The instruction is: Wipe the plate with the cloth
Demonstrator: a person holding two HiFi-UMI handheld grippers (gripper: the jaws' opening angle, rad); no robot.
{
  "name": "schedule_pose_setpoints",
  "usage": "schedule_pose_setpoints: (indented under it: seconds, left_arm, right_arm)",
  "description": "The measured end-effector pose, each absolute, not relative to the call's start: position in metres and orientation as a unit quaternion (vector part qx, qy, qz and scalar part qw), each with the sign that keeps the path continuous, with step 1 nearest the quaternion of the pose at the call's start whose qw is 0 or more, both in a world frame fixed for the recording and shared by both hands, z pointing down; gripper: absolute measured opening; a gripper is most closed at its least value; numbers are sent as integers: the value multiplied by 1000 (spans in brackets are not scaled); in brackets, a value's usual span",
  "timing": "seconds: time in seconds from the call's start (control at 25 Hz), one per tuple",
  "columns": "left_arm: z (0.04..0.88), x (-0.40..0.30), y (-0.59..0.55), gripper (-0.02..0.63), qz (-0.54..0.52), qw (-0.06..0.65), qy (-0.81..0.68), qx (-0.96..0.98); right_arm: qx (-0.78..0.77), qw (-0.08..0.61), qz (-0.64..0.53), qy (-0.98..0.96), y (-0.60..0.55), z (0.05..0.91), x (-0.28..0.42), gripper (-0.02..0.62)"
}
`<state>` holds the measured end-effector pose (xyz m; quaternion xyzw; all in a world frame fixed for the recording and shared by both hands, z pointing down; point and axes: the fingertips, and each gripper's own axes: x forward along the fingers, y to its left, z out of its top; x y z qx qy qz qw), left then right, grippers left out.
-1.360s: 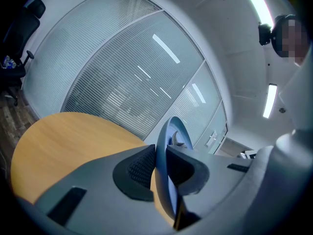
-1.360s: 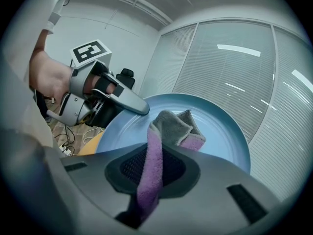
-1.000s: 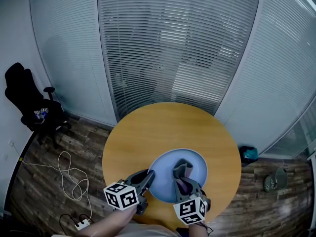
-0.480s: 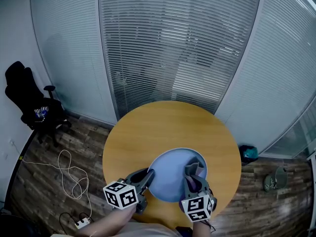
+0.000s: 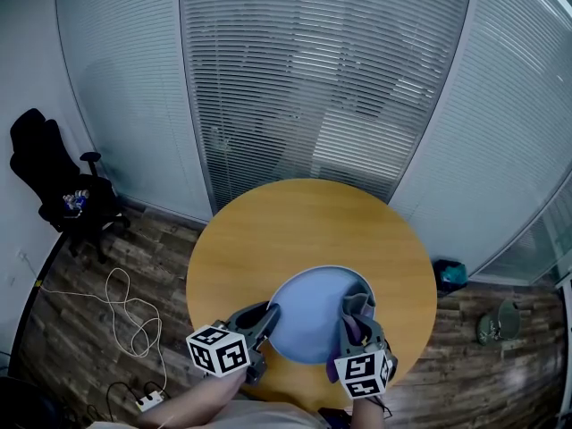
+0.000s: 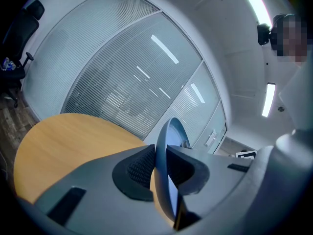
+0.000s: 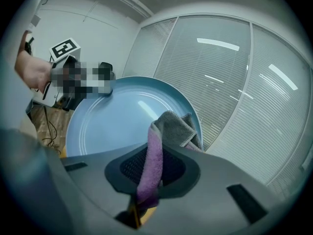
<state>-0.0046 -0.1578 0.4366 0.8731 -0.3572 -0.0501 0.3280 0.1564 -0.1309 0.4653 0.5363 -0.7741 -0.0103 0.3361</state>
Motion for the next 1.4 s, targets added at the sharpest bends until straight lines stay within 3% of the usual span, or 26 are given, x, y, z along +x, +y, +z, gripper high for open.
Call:
schedule_pose_setpoints:
  seconds: [1.4]
  left_arm:
    - [441,-8,-158,60,-55,337,-363,867]
  right_arm:
    - [396,339,-46,-852,-104,481,33,51]
